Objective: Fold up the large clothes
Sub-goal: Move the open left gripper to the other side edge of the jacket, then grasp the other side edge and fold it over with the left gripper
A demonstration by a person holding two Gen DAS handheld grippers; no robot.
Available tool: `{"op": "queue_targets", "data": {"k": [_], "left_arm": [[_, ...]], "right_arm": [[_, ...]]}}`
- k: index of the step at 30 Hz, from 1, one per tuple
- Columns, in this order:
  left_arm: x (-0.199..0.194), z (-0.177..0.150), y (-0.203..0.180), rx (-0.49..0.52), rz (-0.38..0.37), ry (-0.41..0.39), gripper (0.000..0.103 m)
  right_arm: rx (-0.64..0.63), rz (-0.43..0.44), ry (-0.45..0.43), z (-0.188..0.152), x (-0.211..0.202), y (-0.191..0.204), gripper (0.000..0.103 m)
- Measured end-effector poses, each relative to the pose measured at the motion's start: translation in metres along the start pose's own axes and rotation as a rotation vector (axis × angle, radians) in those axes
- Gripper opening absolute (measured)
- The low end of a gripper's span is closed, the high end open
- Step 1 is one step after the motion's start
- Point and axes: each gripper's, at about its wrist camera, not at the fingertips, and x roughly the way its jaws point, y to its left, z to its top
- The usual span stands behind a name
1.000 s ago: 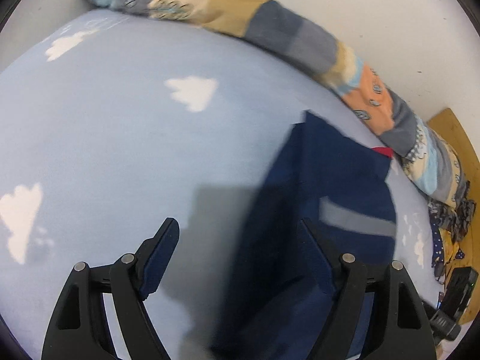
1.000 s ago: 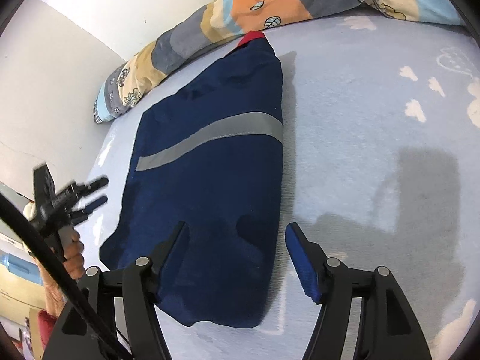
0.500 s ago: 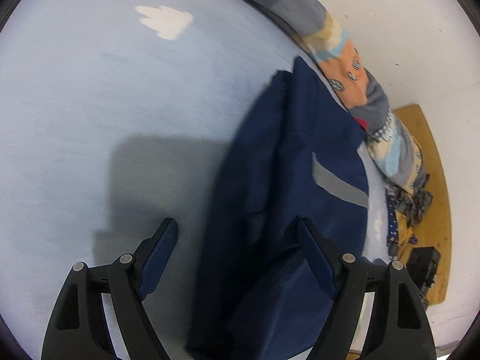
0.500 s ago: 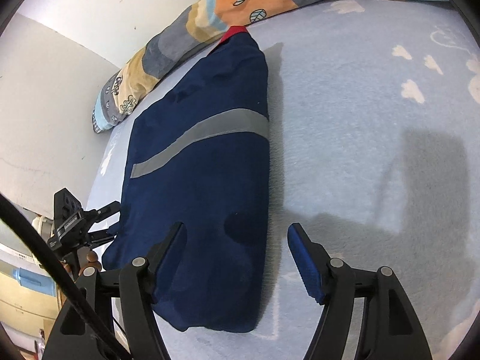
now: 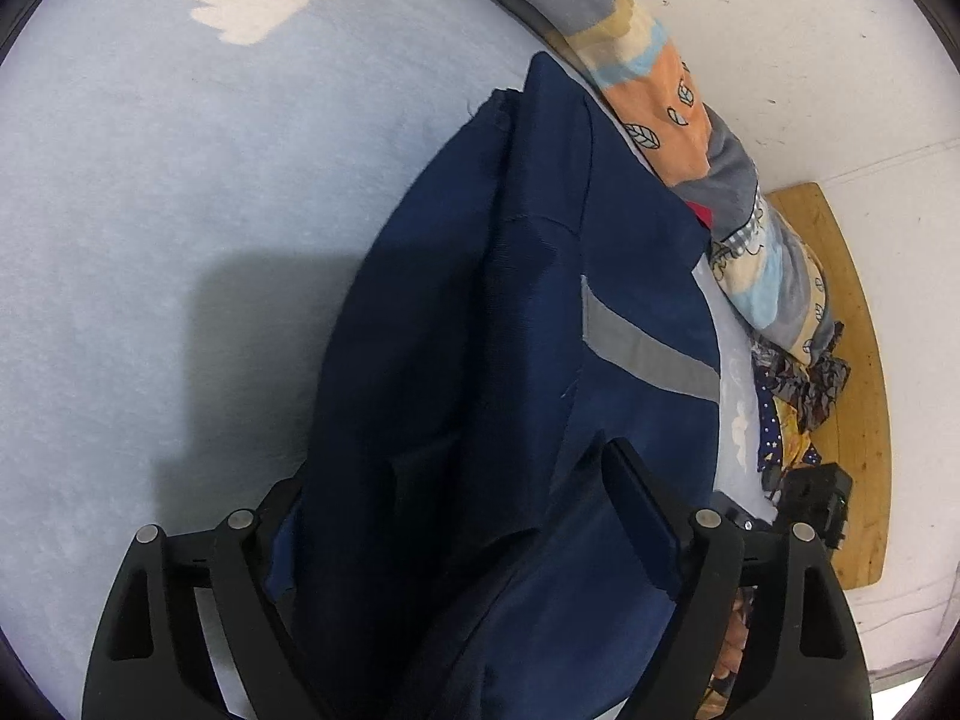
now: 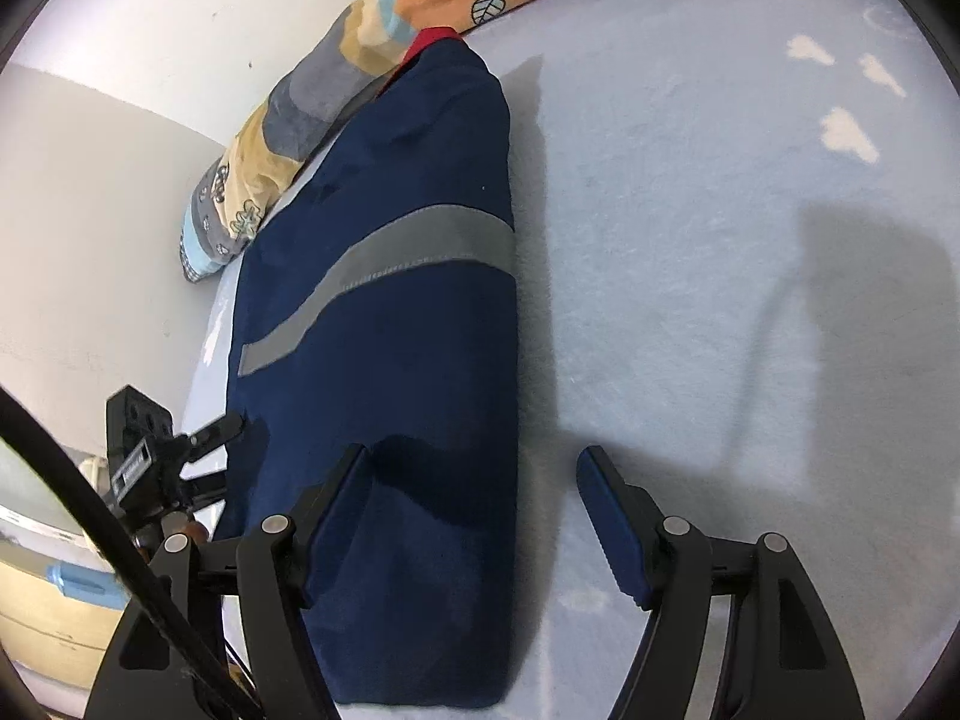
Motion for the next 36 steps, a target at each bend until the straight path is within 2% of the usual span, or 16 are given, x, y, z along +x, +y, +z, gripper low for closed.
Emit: {"op": "queue_targets", "data": {"k": [3, 6, 9, 10, 11, 12, 13, 14, 16, 19, 25, 30, 36], "left_arm": [[0.004, 0.001, 0.000, -0.009, -0.049, -0.008, 0.095], [0.009, 0.001, -0.003, -0.021, -0.071, -0.023, 0.100], [0.016, 0.001, -0.014, -0.006, -0.078, -0.037, 0.100], [0.018, 0.000, -0.021, 0.016, -0.051, -0.042, 0.099], [0.020, -0.002, -0.028, 0.040, -0.027, -0.049, 0.095], [0.021, -0.004, -0.038, 0.072, 0.027, -0.064, 0.085], [0.023, -0.005, -0.045, 0.098, 0.078, -0.068, 0.077], [0.023, -0.007, -0.052, 0.121, 0.138, -0.073, 0.070], [0.021, -0.008, -0.058, 0.136, 0.190, -0.085, 0.047], [0.006, -0.012, -0.066, 0.143, 0.198, -0.116, 0.030], [-0.008, -0.022, -0.091, 0.195, 0.212, -0.148, 0.026], [-0.016, -0.038, -0.121, 0.252, 0.168, -0.137, 0.025], [-0.027, -0.075, -0.167, 0.349, 0.159, -0.127, 0.025]], "right_arm": [[0.023, 0.081, -0.007, 0.007, 0.009, 0.001, 0.083], [0.040, 0.168, -0.004, 0.012, 0.022, 0.004, 0.087], [-0.016, 0.183, -0.019, 0.012, 0.035, 0.013, 0.089], [-0.038, 0.176, -0.020, 0.012, 0.036, 0.016, 0.088], [-0.060, 0.162, -0.024, 0.011, 0.036, 0.020, 0.081], [-0.087, 0.142, -0.032, 0.010, 0.034, 0.024, 0.074], [-0.109, 0.115, -0.037, 0.009, 0.032, 0.027, 0.063], [-0.117, 0.095, -0.039, 0.009, 0.029, 0.029, 0.057], [-0.133, 0.061, -0.053, 0.008, 0.023, 0.035, 0.049], [-0.250, -0.052, -0.085, 0.004, 0.013, 0.064, 0.041], [-0.367, -0.109, -0.146, -0.009, -0.010, 0.093, 0.036], [-0.402, -0.138, -0.174, -0.014, -0.036, 0.096, 0.035], [-0.436, -0.167, -0.196, -0.035, -0.081, 0.090, 0.035]]}}
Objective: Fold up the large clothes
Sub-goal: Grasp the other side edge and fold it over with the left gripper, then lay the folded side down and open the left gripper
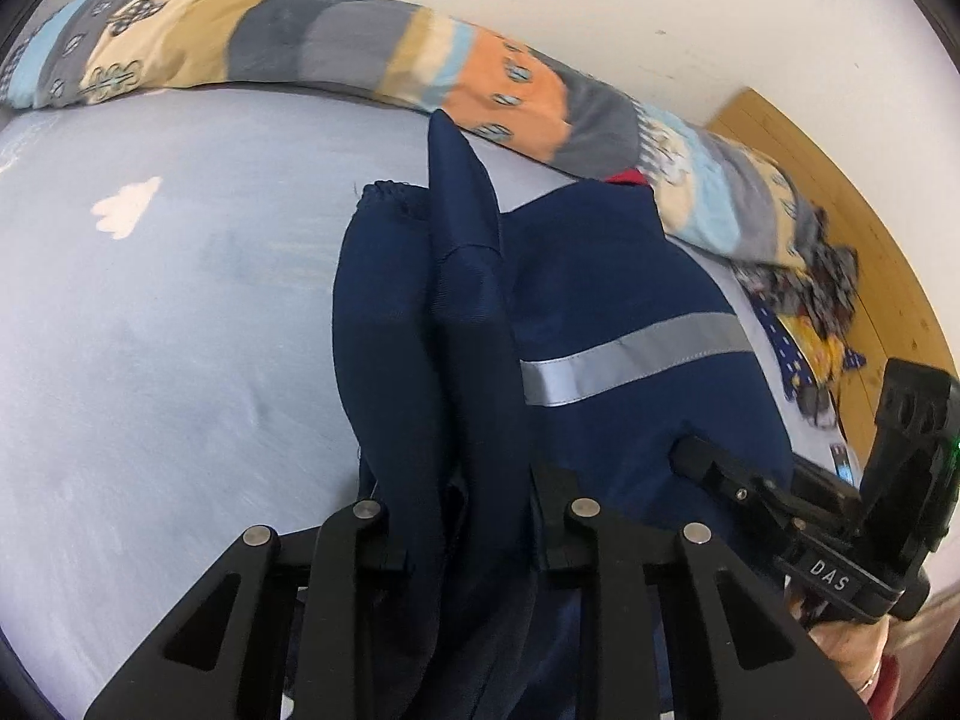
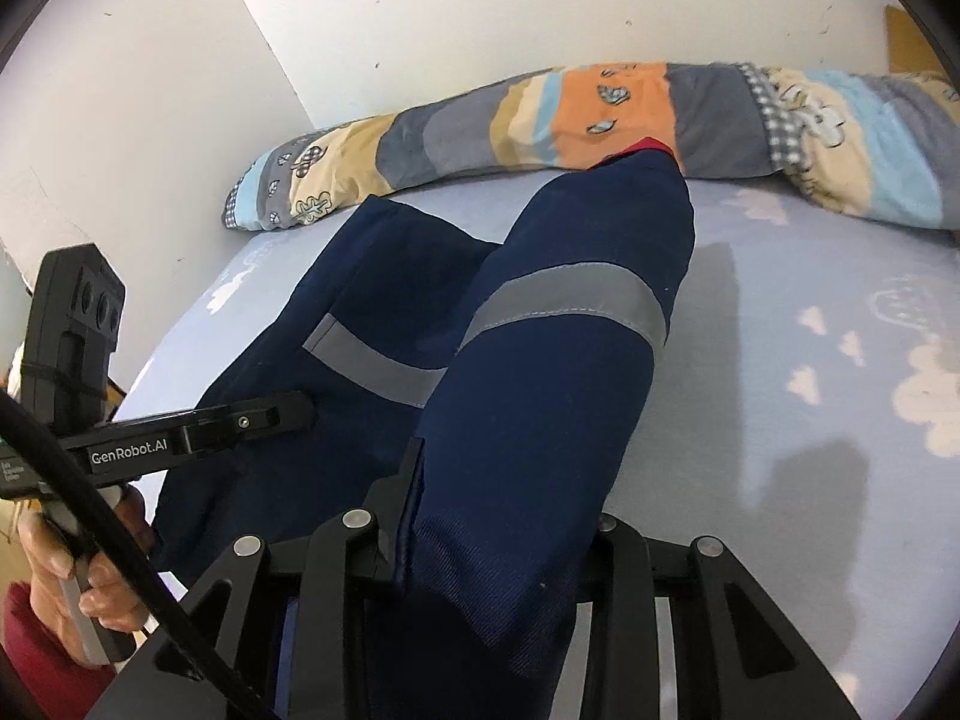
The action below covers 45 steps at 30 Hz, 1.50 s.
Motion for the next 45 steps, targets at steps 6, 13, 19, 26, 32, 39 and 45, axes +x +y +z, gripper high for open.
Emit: {"op": "queue_targets", "data": {"k": [6, 13, 19, 26, 32, 39, 45], "left_arm": [[-0.004, -0.037, -0.044, 0.059, -0.034, 0.034, 0.025], [-0.015, -0.089, -0.068, 0.111, -0.036, 0.029, 0.025], [0.000, -0.107, -0.061, 0.125, 0.013, 0.037, 0.025], [0.021, -0.118, -0.045, 0.064, 0.054, 0.052, 0.031], [0.027, -0.133, -0.046, 0.095, 0.155, 0.012, 0.059], [0.011, -0.140, -0.017, -0.010, 0.156, -0.003, 0.076], [-0.033, -0.151, -0.032, 0.015, 0.245, -0.102, 0.076]], "right_arm": [[-0.018, -0.041, 0.006, -0.034, -0.055, -0.008, 0.035], [0.005, -0.052, 0.002, -0.091, -0.098, -0.017, 0.035], [0.034, -0.081, 0.001, -0.124, -0.094, -0.019, 0.035], [0.168, -0.104, 0.084, -0.150, -0.066, -0.055, 0.039], [0.236, -0.121, 0.104, -0.167, -0.056, -0.073, 0.059], [0.281, -0.153, 0.124, -0.166, -0.084, -0.074, 0.070], [0.130, -0.234, -0.006, -0.167, -0.149, -0.024, 0.068]]}}
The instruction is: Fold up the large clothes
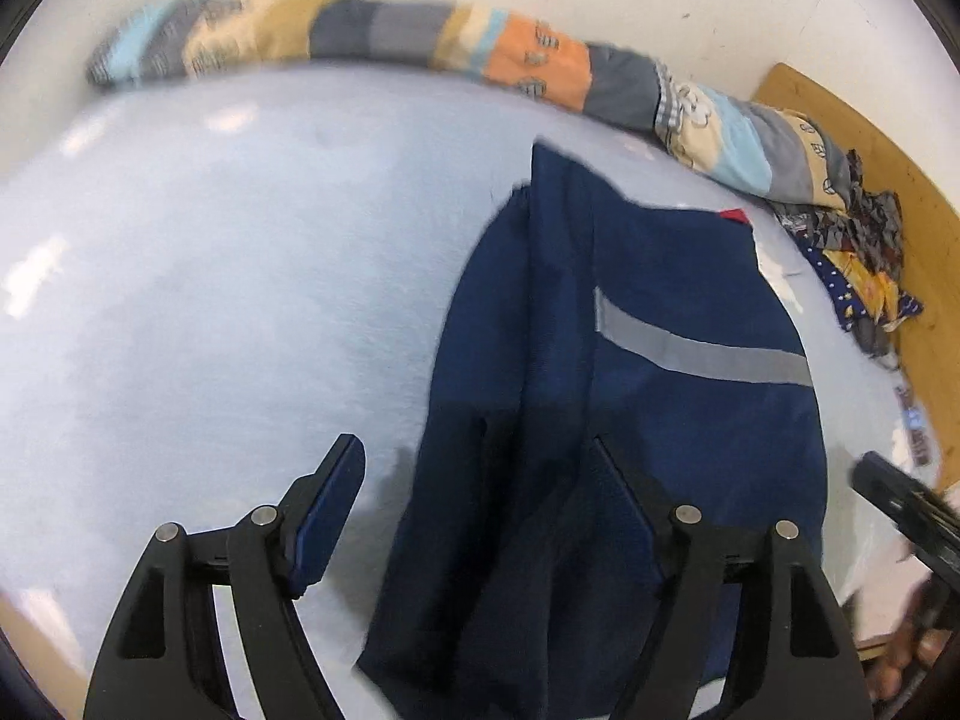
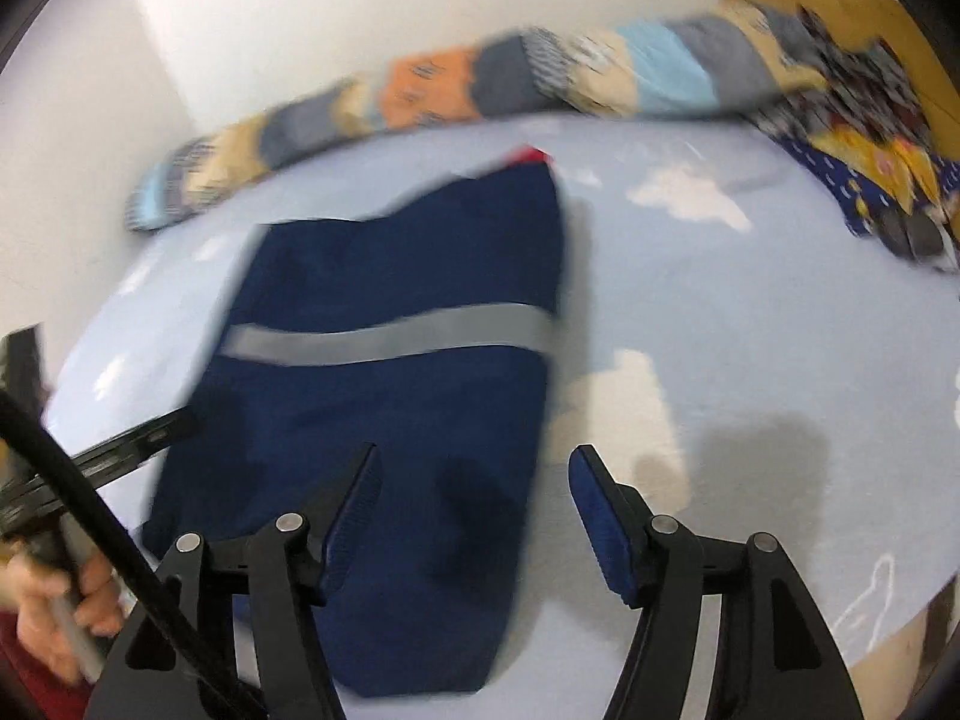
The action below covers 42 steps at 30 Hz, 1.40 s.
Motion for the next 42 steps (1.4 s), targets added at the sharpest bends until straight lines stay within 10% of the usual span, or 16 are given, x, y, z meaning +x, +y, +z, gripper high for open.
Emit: {"op": "queue_targets", "data": {"k": [2, 5, 8, 10, 13, 16, 19, 22, 34, 42], "left_arm": [[-0.023, -0.013, -0.015, 0.076, 0.020, -0.061, 0.076], [-0.041, -0.037, -0.035, 0.192, 0.032, -0.116, 0.076], [-0.027, -0.053, -0.056, 0.304, 0.027, -0.061, 0.076], [0.004, -0.062, -0.061, 0.376, 0.151, 0.030, 0.076], [0.009, -0.056, -0.049, 0.310, 0.132, 0.068, 0.077], [-0.016, -0.037, -0.050, 0.294, 0.111, -0.051, 0.077], [-0.024, -0.005, -0.064, 0.325, 0.154, -0.145, 0.078], [0.001, 0.033, -0.081, 0.356, 0.169, -0.167, 0.086], [0.128, 0.086, -0.050, 0.145, 0.181, 0.099, 0.098], [0.063, 0.085, -0.071, 0.233, 0.256, -0.111, 0.097]], "right_arm": [[-0.049, 0.062, 0.005, -0.015, -0.013, 0.022, 0.035], [-0.105, 0.055, 0.041, -0.054, -0.010, 0.043, 0.021], [-0.092, 0.026, 0.147, -0.083, 0.023, 0.042, 0.022], [-0.081, 0.032, 0.180, -0.080, 0.033, 0.041, 0.022], [-0.044, 0.082, 0.196, -0.072, 0.031, 0.035, 0.022], [-0.045, 0.140, 0.097, -0.044, 0.014, 0.034, 0.027], [-0.053, 0.050, 0.004, 0.002, 0.022, 0.031, 0.052], [-0.036, -0.008, -0.035, 0.054, 0.053, 0.031, 0.053], [-0.026, -0.134, 0.174, 0.104, 0.193, 0.021, 0.049], [0.003, -0.086, 0.034, 0.103, 0.134, 0.030, 0.050]]}}
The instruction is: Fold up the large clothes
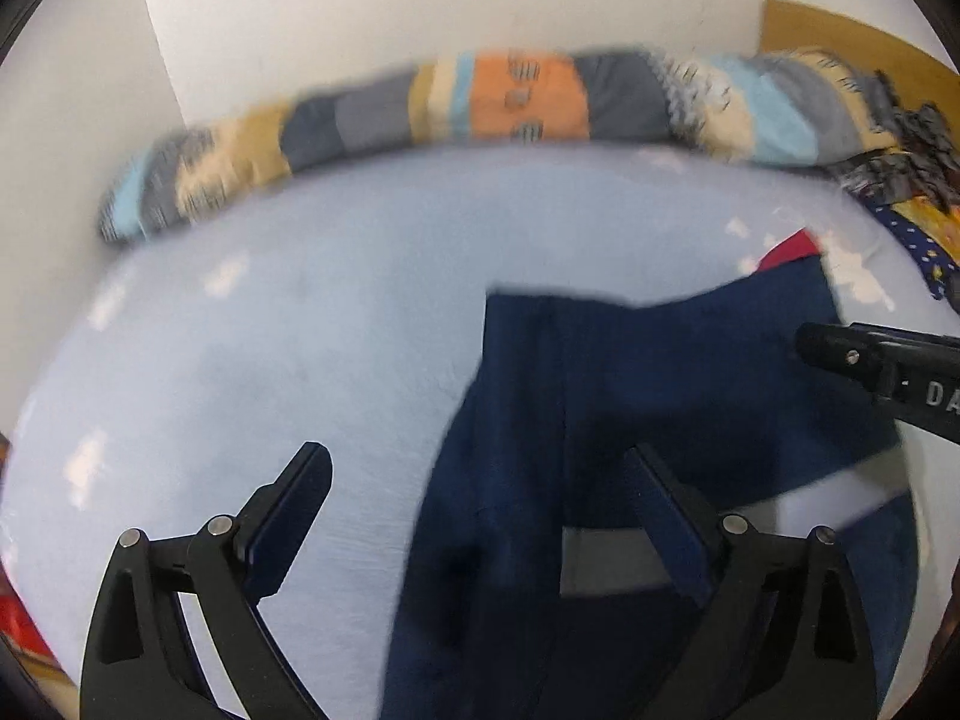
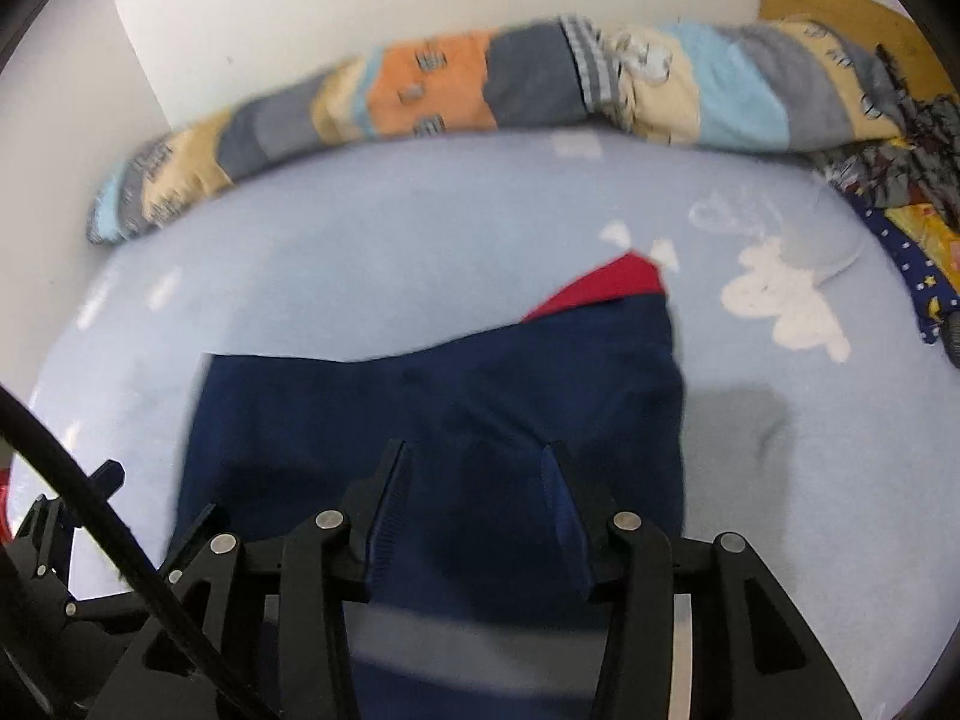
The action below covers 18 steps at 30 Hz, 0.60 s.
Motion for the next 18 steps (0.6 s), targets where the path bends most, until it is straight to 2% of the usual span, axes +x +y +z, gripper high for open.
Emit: {"op": "queue_targets", "data": {"k": [2, 5, 7, 9, 11, 13, 15, 18], "left_arm": [[-0.024, -0.005, 0.002, 0.007, 0.026, -0.053, 0.097], [-0.045, -0.022, 0.014, -0.050, 0.024, -0.066, 0.097], [-0.054, -0.042, 0.022, -0.093, -0.011, -0.050, 0.097], [-0.061, -0.059, 0.024, -0.108, -0.010, -0.047, 0.097], [-0.062, -0.074, 0.022, -0.090, 0.005, -0.032, 0.097], [-0.060, -0.086, 0.019, -0.061, 0.018, -0.014, 0.097], [-0.057, -0.092, 0.015, -0.044, 0.024, 0.011, 0.097], [-0.061, -0.092, 0.016, -0.073, 0.016, -0.004, 0.097]], "right_arm": [[-0.006, 0.009, -0.003, -0.010, -0.013, 0.003, 0.050], [-0.026, -0.017, 0.014, -0.035, -0.027, 0.004, 0.050], [-0.036, -0.017, 0.021, -0.055, -0.035, 0.003, 0.050], [-0.033, -0.010, 0.037, -0.075, -0.039, 0.003, 0.050], [-0.028, -0.010, 0.068, -0.095, -0.039, 0.004, 0.050], [-0.059, -0.048, 0.080, -0.109, -0.038, 0.008, 0.052], [-0.101, -0.081, 0.086, -0.116, -0.036, 0.013, 0.052], [-0.087, -0.046, 0.027, -0.116, -0.051, 0.013, 0.053]]}}
